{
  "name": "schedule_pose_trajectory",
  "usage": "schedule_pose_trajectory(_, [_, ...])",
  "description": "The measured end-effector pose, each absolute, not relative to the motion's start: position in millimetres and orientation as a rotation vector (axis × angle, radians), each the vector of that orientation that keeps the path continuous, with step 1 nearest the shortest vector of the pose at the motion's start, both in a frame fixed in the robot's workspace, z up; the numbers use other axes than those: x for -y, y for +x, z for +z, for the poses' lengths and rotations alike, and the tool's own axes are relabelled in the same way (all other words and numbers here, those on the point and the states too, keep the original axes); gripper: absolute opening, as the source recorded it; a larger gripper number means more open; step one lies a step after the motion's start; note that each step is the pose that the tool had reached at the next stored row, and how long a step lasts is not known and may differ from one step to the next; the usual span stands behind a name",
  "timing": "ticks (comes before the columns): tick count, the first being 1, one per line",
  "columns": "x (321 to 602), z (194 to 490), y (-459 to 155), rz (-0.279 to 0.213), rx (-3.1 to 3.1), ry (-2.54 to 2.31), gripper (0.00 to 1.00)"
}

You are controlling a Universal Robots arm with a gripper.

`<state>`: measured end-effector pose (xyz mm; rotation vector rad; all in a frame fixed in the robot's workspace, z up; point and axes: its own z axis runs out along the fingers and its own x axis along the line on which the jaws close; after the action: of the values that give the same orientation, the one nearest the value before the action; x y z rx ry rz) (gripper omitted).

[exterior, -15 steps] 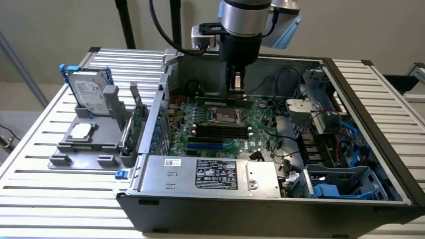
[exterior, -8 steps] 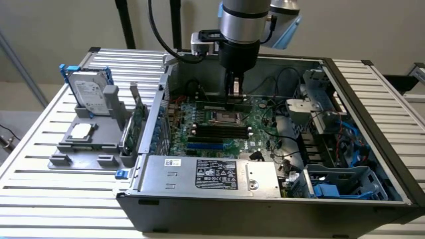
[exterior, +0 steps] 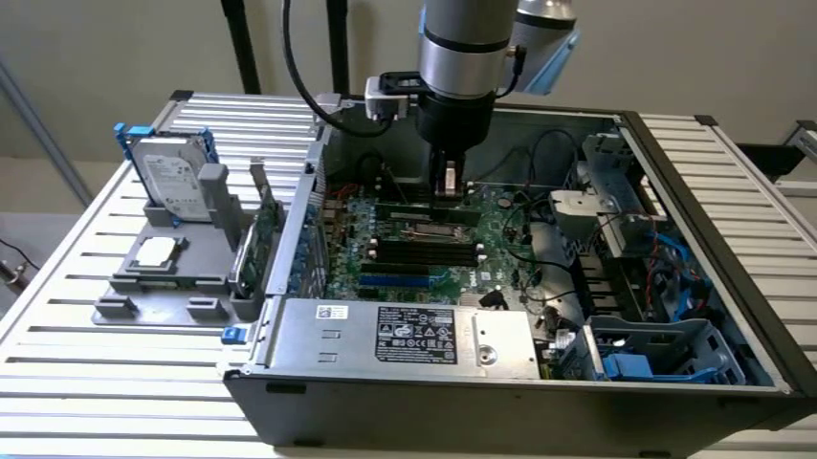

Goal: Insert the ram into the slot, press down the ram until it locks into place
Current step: 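Insert the ram into the slot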

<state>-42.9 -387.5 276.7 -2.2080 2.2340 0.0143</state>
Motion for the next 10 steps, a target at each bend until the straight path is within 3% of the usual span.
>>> schedule_pose_trajectory(10, [387.4, 269.7, -44.1, 0.004, -2.240, -2.211, 0.13])
